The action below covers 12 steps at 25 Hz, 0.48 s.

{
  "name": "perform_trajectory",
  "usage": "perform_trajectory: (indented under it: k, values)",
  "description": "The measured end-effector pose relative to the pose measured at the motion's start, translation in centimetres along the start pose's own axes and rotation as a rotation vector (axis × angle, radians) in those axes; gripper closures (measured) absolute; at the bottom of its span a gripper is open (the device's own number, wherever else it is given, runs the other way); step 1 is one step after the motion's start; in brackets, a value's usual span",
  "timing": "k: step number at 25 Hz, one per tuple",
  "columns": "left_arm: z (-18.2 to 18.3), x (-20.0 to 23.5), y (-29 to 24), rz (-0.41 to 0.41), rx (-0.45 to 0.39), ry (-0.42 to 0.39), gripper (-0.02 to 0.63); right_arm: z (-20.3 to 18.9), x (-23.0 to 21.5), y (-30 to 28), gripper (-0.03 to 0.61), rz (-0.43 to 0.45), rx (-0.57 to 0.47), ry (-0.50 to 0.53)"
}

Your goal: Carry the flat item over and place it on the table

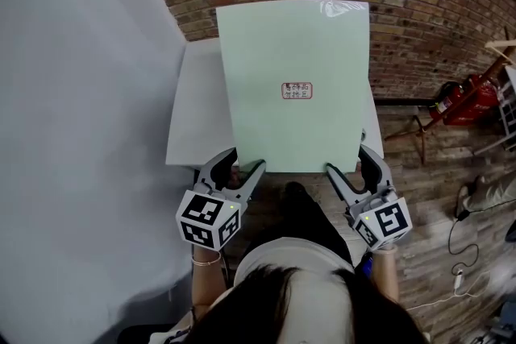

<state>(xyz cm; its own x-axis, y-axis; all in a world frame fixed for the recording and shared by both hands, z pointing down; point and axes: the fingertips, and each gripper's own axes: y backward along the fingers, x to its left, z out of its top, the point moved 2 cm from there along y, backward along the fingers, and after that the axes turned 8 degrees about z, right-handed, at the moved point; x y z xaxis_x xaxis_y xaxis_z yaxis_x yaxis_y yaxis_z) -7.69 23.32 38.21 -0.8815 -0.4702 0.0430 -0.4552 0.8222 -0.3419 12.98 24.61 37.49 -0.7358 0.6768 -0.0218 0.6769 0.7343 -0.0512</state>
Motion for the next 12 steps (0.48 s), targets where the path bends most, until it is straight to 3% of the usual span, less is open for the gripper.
perform_trajectory:
  k: [12]
  values:
    - [1.2,2.4,-3.8,0.001,0.011,0.011,0.364,0.1,-3.0,-3.6,0.265,-0.002,0.017,-0.009]
